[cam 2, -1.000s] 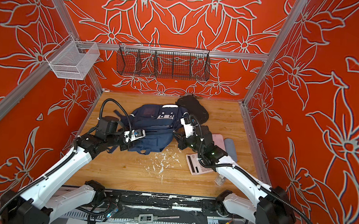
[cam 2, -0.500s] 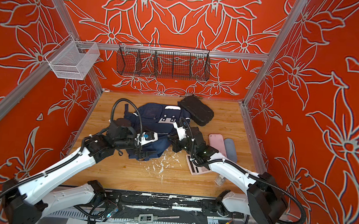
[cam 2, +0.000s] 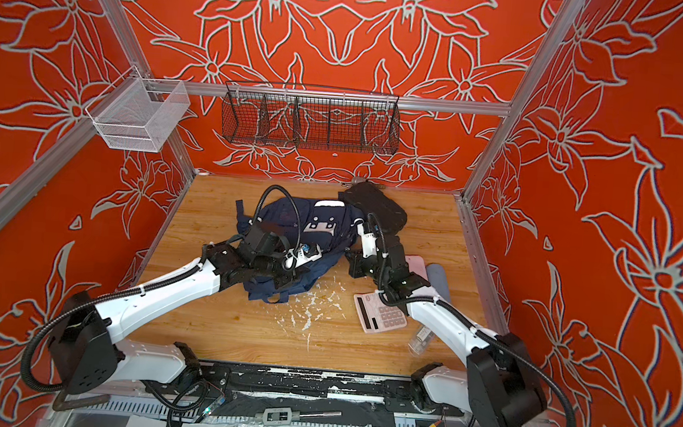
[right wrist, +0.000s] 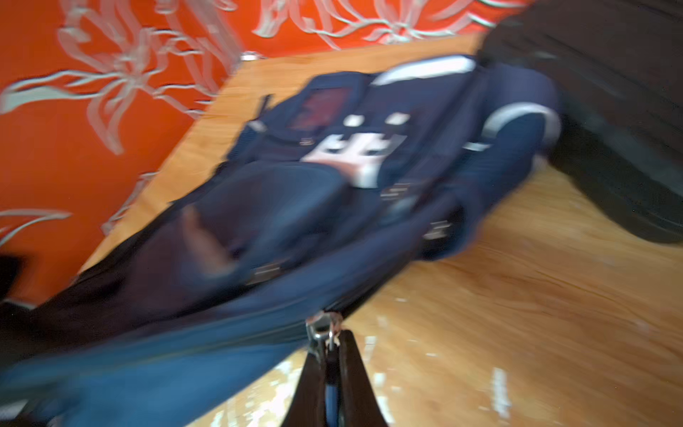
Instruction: Pack the student bag
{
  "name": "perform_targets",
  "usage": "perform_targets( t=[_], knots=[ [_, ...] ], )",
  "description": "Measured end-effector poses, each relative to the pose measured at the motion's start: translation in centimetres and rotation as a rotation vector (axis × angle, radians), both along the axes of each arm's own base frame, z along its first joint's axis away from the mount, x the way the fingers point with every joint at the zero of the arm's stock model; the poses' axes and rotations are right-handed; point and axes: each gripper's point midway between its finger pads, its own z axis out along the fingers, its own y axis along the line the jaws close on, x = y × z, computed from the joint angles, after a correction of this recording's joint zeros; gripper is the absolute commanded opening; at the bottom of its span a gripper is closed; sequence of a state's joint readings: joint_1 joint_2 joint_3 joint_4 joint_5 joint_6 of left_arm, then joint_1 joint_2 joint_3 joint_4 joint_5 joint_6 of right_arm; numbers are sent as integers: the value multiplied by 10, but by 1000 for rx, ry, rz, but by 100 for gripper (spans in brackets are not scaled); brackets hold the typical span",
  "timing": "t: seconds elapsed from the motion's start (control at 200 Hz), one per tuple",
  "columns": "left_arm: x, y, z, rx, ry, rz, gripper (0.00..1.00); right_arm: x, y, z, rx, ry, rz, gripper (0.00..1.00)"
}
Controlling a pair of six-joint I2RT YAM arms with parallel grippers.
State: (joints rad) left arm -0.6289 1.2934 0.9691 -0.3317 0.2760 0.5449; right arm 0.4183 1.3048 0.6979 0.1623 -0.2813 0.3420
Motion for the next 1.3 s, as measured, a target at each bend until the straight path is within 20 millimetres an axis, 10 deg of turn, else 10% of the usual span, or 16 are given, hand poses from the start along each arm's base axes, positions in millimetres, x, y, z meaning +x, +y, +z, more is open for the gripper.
perform_targets(
  t=[0.105, 0.225, 0.275, 0.35, 0.43, 0.68, 1.016, 1.301],
  knots=[
    [-12, 4, -4, 8, 12, -2, 0, 12, -8, -27, -43, 62, -10, 0],
    [-18, 6, -16, 22, 44, 8, 0, 16, -7, -31, -81, 54, 21, 36],
    [-20, 7, -21, 34, 54, 11, 51, 20, -10, -28, -102, 36, 21, 50],
    [-26, 5, -24, 45, 61, 12, 99, 27, -16, -19, -123, 7, 15, 60],
    [-31, 2, -14, 36, 25, 10, 97, 26, -21, -2, -135, -65, 23, 96],
    [-16, 10, 33, 65, -179, -20, 97, 8, -30, 56, -173, -261, 46, 97],
    [26, -2, -85, 418, -70, -206, 97, 8, -30, 48, -212, -195, 71, 96],
    [22, 5, -94, 420, -72, -202, 97, -5, -37, 44, -222, -136, 54, 93]
  ],
)
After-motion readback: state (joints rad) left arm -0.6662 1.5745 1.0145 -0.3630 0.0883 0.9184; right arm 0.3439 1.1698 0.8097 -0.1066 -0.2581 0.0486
